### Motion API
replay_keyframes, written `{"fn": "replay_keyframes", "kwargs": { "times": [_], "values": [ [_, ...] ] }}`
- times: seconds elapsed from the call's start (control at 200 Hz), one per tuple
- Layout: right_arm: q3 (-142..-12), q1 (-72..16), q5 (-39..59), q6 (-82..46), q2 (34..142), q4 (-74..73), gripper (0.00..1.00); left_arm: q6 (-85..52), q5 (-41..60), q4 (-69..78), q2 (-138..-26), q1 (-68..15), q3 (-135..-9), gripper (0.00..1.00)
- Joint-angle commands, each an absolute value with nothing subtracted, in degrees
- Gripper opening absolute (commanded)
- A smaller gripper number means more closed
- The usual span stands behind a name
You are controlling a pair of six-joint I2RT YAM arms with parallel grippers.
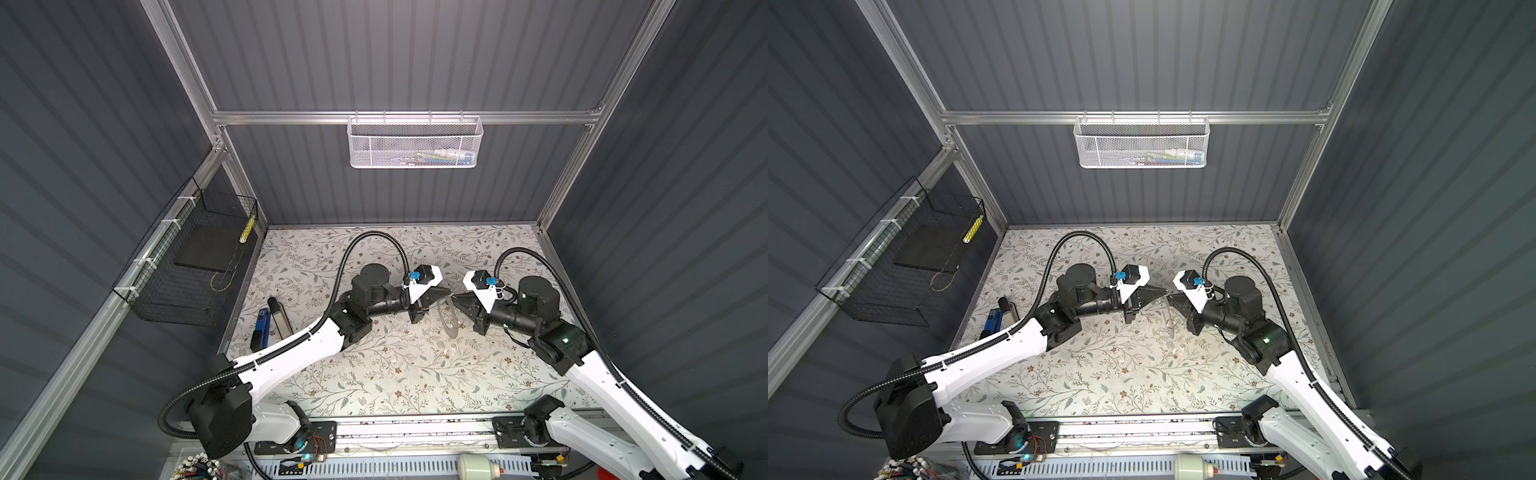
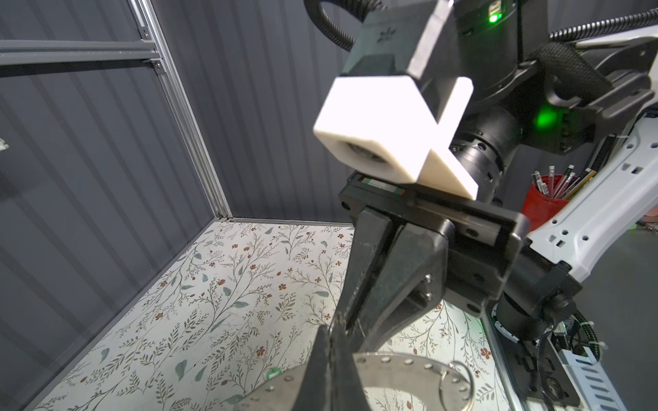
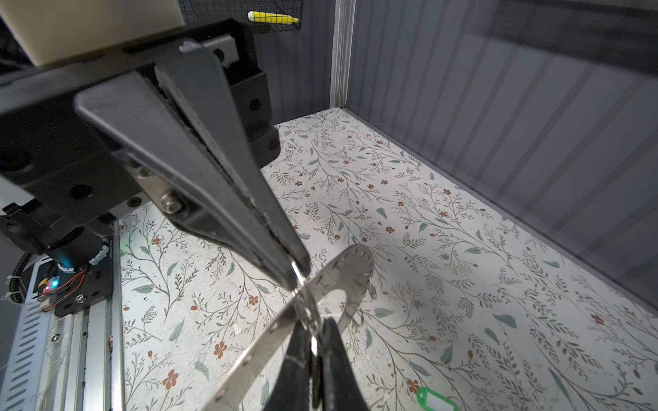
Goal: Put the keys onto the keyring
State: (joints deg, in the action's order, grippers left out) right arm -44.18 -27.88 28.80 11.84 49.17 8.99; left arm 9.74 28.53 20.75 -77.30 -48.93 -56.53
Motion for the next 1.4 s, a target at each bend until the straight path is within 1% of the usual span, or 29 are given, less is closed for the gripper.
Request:
{"fn": "replay_keyframes", "kwargs": {
  "times": [0.0,0.41,0.56,0.66,0.71,0.8,0.845,0.86,0.941,0.986,1.121,1.206,1.291,1.391],
  "values": [
    [-43.2,-28.8,28.3,12.4,48.9,8.2,0.00,7.1,28.6,26.7,-77.3,-48.8,-58.0,0.00],
    [-43.5,-31.5,23.7,12.4,50.3,4.2,0.00,2.4,26.6,35.6,-80.1,-48.9,-55.8,0.00],
    [-43.8,-31.8,23.5,12.6,51.3,4.0,0.00,1.2,26.4,38.3,-81.1,-48.8,-55.1,0.00],
    [-43.7,-32.0,23.0,12.5,51.4,3.3,0.05,1.0,25.7,39.2,-81.4,-48.8,-54.8,0.00],
    [-43.6,-32.1,22.7,12.5,51.1,3.1,0.12,1.1,25.3,39.2,-81.5,-48.8,-54.6,0.00],
    [-43.6,-32.1,22.8,13.9,50.2,4.3,0.19,1.3,24.3,39.4,-81.2,-48.8,-54.3,0.00],
    [-43.7,-32.1,22.6,14.5,49.5,5.7,0.23,1.9,24.3,38.9,-81.0,-48.8,-54.4,0.00],
    [-43.8,-32.1,22.4,15.1,49.1,6.6,0.26,2.1,24.3,38.5,-80.9,-48.7,-54.5,0.00],
    [-44.0,-31.9,22.5,17.0,47.0,10.5,0.36,2.8,25.4,37.5,-80.4,-48.2,-54.5,0.00],
    [-44.1,-31.1,24.6,17.4,45.9,12.5,0.41,2.5,27.0,37.3,-80.2,-47.6,-54.5,0.00],
    [-47.2,-26.3,34.0,17.6,44.5,20.4,0.42,0.3,33.3,38.3,-80.0,-45.4,-54.0,0.00],
    [-48.6,-23.5,38.9,17.4,44.1,21.9,0.42,-1.0,36.7,39.3,-80.0,-44.0,-53.7,0.00],
    [-49.7,-21.7,41.8,17.2,43.9,21.6,0.42,-2.0,39.6,39.4,-80.2,-42.9,-53.9,0.00],
    [-50.8,-20.2,43.1,16.4,44.8,20.3,0.40,-2.2,41.9,38.9,-80.5,-42.5,-54.6,0.00]
  ]
}}
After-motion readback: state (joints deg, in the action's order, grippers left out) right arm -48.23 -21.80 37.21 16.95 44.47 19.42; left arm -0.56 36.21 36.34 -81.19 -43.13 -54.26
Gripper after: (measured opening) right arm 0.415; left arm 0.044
